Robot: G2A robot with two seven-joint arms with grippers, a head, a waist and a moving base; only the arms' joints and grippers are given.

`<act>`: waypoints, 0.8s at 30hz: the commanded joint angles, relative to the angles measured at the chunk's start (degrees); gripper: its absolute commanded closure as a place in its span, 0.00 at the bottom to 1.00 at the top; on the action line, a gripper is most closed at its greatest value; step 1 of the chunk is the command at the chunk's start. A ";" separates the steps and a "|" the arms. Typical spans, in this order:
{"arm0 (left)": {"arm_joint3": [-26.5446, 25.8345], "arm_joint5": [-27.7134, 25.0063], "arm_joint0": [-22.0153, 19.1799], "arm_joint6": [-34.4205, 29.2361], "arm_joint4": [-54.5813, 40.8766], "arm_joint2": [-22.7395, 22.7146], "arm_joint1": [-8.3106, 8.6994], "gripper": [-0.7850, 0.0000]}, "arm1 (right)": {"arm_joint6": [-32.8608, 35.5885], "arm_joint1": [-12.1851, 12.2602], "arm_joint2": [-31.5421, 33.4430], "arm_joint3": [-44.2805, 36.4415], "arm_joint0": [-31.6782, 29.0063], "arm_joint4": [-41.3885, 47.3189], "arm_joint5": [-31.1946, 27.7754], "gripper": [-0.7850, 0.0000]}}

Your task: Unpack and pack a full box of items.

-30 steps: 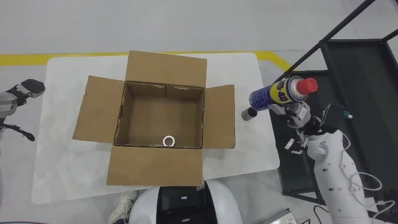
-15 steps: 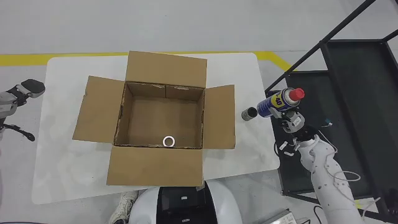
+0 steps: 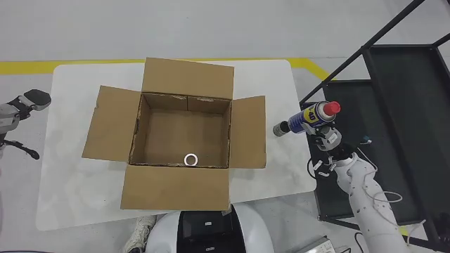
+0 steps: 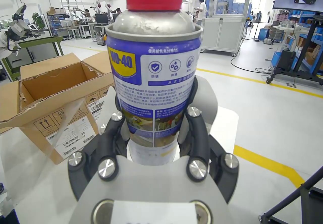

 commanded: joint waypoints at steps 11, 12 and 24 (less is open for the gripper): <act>0.00 0.00 0.00 0.00 0.00 0.00 0.00 0.00 | 0.67 0.35 0.75 -0.68 -3.21 -0.48 2.64 1.00; 0.00 0.00 0.00 0.00 0.00 0.00 0.00 0.00 | 0.04 0.46 0.92 -0.79 -3.83 -0.84 2.83 1.00; 0.00 0.00 0.00 0.00 0.00 0.00 0.00 0.00 | -7.66 1.25 0.64 -2.06 -9.33 -4.68 7.66 1.00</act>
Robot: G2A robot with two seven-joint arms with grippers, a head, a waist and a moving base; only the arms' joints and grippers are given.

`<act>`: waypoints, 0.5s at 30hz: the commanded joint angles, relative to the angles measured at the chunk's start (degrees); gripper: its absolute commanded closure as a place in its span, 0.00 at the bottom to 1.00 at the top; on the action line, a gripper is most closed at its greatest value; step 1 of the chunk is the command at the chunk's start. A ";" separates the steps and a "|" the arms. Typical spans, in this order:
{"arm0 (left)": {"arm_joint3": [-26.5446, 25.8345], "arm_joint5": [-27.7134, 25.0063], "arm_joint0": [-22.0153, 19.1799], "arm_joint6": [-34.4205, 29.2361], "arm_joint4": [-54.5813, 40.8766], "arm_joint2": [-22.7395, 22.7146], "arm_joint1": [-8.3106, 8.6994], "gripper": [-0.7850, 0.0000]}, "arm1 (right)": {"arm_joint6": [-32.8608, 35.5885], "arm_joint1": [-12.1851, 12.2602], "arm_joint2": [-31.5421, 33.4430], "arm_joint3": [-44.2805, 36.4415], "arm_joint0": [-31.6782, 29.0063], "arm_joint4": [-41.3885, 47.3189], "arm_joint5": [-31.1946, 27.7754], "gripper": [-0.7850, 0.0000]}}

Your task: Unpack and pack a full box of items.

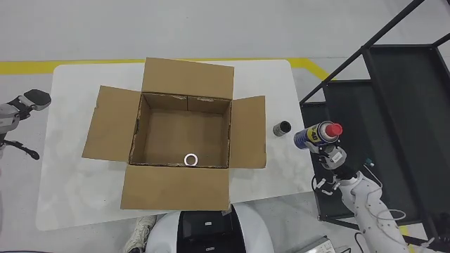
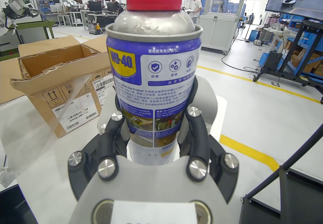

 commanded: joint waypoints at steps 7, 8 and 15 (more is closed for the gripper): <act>0.00 0.00 0.00 0.00 0.00 0.00 0.00 0.00 | -1.56 0.33 -1.02 0.99 -0.47 -0.15 1.80 1.00; 0.00 0.00 0.00 0.00 0.00 0.00 0.00 0.00 | -1.58 0.34 -1.20 1.62 -0.15 -0.04 1.94 1.00; 0.00 0.00 0.00 0.00 0.00 0.00 0.00 0.00 | -2.38 0.39 -2.70 6.00 1.50 -0.28 3.43 1.00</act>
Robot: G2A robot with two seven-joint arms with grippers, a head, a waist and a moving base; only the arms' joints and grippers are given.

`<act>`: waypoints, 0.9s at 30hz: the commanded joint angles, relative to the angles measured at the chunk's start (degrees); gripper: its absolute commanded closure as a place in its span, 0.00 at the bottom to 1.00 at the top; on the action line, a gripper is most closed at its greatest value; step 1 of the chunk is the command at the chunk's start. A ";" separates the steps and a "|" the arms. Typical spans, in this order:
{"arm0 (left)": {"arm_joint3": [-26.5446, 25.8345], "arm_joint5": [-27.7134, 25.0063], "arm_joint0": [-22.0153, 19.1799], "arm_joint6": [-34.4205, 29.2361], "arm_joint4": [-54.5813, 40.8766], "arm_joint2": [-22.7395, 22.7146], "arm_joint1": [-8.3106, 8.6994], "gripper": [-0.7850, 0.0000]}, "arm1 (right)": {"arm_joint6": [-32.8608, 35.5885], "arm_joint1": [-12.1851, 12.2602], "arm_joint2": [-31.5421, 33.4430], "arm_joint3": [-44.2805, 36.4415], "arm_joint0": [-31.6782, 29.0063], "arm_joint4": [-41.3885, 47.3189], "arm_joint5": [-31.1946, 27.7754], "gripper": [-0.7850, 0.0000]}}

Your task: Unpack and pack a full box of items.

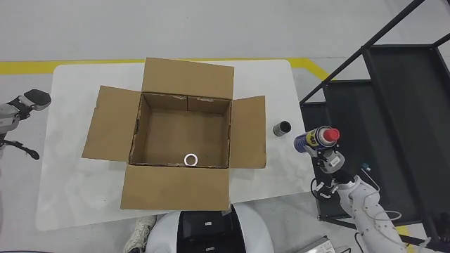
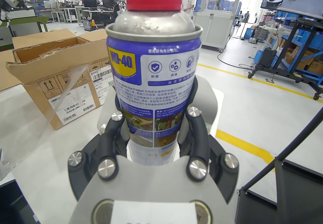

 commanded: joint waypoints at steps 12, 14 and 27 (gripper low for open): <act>0.00 0.00 0.00 0.00 0.00 0.00 0.00 0.00 | 0.09 -1.42 -8.07 13.61 8.63 2.50 -0.58 1.00; 0.00 0.00 0.00 0.00 0.00 0.00 0.00 0.00 | -0.02 -1.75 -9.25 16.41 10.25 2.43 0.70 1.00; 0.00 0.00 0.00 0.00 0.00 0.00 0.00 0.00 | -2.47 -3.25 -14.57 29.61 17.36 3.05 1.96 1.00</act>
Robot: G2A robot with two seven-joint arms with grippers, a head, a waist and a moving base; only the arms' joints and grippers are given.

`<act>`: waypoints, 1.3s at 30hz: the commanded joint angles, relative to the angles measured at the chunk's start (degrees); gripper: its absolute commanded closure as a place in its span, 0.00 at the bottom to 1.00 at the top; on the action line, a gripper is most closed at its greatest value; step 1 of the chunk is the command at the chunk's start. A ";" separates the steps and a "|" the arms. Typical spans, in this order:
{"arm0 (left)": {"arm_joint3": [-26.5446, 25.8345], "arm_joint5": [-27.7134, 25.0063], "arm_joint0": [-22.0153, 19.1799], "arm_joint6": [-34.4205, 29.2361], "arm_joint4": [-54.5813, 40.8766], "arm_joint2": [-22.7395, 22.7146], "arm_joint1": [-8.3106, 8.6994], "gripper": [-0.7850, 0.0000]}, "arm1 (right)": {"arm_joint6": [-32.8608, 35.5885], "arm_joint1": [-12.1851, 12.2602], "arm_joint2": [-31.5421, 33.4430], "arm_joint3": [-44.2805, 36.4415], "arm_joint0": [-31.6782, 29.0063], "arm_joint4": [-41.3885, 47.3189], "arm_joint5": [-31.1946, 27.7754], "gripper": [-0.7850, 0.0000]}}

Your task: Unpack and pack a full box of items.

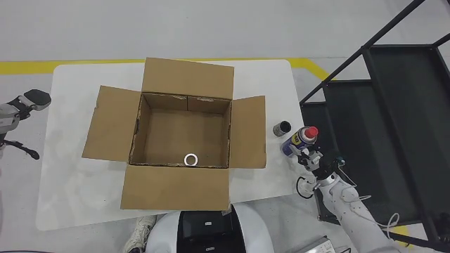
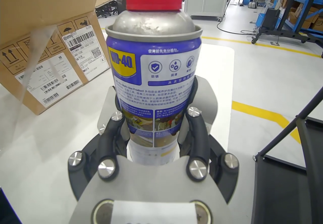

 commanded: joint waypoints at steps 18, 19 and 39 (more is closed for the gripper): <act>0.00 0.00 0.00 0.00 0.00 0.00 0.00 0.00 | 0.19 -0.80 -3.09 6.74 4.25 2.39 -0.31 0.33; 0.00 0.00 0.00 0.00 0.00 0.00 0.00 0.00 | 0.03 -0.77 -3.22 6.77 4.24 2.30 -0.16 0.16; 0.00 0.00 0.00 0.00 0.00 0.00 0.00 0.00 | -4.83 2.92 -0.14 -9.33 -5.08 1.94 4.73 0.00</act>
